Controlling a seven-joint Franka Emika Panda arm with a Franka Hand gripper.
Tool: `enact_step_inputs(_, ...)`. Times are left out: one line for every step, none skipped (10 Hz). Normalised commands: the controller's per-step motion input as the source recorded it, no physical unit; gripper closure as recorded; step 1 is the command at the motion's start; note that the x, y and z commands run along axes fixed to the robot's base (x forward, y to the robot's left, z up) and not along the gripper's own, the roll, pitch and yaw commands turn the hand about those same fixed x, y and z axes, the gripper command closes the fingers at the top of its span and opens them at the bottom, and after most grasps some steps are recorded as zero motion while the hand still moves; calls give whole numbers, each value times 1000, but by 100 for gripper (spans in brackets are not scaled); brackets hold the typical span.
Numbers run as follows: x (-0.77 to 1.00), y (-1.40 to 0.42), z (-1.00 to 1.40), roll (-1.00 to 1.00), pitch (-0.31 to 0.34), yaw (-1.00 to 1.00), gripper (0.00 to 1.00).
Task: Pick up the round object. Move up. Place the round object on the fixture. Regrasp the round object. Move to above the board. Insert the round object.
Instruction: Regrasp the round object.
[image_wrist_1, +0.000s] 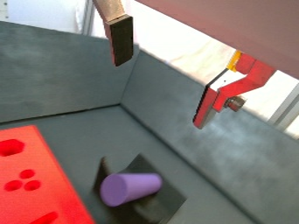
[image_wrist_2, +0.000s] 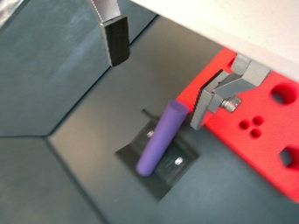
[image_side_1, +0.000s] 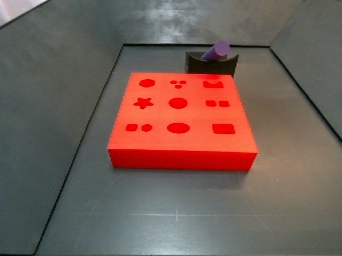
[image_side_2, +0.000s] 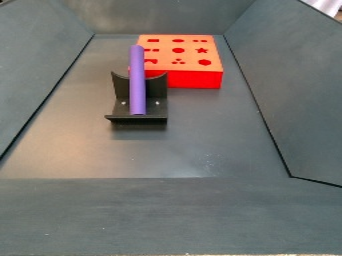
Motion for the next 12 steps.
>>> enact_step_inputs(78,-36,2,1000,105,44,0)
enact_step_inputs(93,-41,-4,1000,153,70,0)
enact_step_inputs(95,-43,-5,1000,174,87,0)
enact_step_inputs(99,-46,-3,935,208,134,0)
enact_step_inputs(100,-48,-7,738,198,155,0)
enact_step_inputs(100,-50,-10,477,172,186,0)
enact_step_inputs(99,-44,-1,367,153,198,0)
enact_step_inputs(87,-35,4,229,107,212,0)
enact_step_inputs(82,-38,-1,182,71,215,0)
enact_step_inputs(80,-41,-6,156,33,204,0)
enact_step_inputs(31,49,-1000,48,42,172,0)
enact_step_inputs(36,48,-1000,43,27,149,0)
